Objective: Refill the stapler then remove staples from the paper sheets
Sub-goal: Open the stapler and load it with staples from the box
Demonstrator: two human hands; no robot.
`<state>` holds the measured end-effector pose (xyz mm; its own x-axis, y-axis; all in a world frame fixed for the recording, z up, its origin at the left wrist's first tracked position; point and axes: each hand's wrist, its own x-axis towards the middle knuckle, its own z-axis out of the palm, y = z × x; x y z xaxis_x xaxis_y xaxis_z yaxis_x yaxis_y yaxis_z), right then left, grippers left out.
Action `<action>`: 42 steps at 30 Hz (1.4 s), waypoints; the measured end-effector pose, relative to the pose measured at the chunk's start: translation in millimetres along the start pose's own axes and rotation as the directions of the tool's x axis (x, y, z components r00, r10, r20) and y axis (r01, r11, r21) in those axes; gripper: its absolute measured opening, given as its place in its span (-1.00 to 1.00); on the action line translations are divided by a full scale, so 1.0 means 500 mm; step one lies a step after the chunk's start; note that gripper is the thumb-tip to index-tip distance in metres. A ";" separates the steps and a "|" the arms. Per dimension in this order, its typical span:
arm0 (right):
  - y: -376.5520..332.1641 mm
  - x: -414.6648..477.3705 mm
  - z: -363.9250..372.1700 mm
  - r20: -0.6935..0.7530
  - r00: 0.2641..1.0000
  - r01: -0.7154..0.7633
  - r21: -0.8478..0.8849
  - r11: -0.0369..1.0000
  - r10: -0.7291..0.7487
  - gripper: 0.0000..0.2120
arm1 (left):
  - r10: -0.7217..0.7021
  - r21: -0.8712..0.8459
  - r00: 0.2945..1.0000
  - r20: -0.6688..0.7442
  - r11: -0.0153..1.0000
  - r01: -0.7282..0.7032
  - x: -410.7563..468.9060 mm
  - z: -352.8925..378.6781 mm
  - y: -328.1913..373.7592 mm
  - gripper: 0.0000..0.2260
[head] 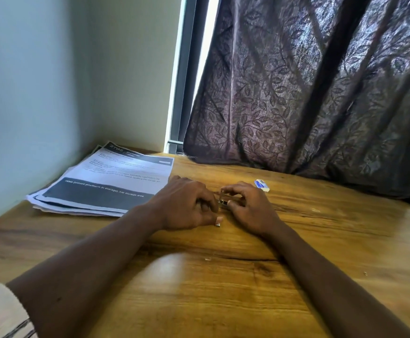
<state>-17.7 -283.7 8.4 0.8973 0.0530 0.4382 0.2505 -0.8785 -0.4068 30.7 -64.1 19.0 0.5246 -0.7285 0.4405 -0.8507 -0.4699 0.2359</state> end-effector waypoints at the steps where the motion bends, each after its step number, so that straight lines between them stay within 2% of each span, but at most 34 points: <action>1: 0.000 0.000 0.003 0.017 1.000 0.011 -0.010 1.000 -0.011 -0.62 | -0.008 -0.033 1.000 0.010 0.999 0.009 -0.001 0.003 0.000 -0.66; 7: -0.006 0.004 0.016 0.037 0.996 0.084 -0.110 0.990 -0.080 -0.74 | -0.057 -0.166 0.998 0.033 0.984 0.062 -0.003 0.005 0.006 -0.86; 13: -0.019 -0.004 0.012 0.013 0.996 0.088 -0.152 0.984 -0.088 -0.81 | -0.105 -0.274 0.993 0.058 0.955 0.116 -0.007 0.011 0.007 -0.90; 16: -0.027 -0.012 0.004 -0.006 0.997 0.070 -0.175 0.982 -0.072 -0.77 | -0.165 -0.360 0.981 -0.096 0.925 0.121 -0.005 0.005 0.009 -0.90; 20: -0.037 -0.016 -0.004 -0.052 0.997 0.043 -0.148 0.988 -0.051 -0.75 | -0.309 -0.493 0.895 -0.321 0.862 0.121 0.000 -0.006 0.004 -0.91; 24: -0.048 -0.016 -0.005 -0.141 0.988 0.045 -0.109 0.993 -0.061 -0.74 | -0.376 -0.490 0.848 -0.374 0.856 0.164 0.002 -0.007 -0.011 -0.89; 29: -0.063 -0.014 0.007 -0.263 0.964 0.035 0.014 0.999 -0.030 -0.81 | -0.382 -0.486 0.843 -0.377 0.857 0.171 0.008 -0.010 -0.013 -0.91; 37: -0.072 -0.013 0.017 -0.320 0.945 0.077 0.000 0.997 -0.073 -0.86 | -0.433 -0.539 0.803 -0.410 0.825 0.170 0.013 -0.005 -0.014 -0.93; 42: -0.078 -0.016 0.018 -0.323 0.941 0.106 -0.006 0.994 -0.103 -0.86 | -0.398 -0.522 0.813 -0.425 0.842 0.139 0.014 -0.002 -0.013 -0.91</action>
<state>-31.4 -245.4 13.5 0.7009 -0.0133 0.7131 0.3424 -0.8708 -0.3528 39.9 -65.6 21.5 0.7497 -0.1933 0.6329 -0.6616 -0.2361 0.7117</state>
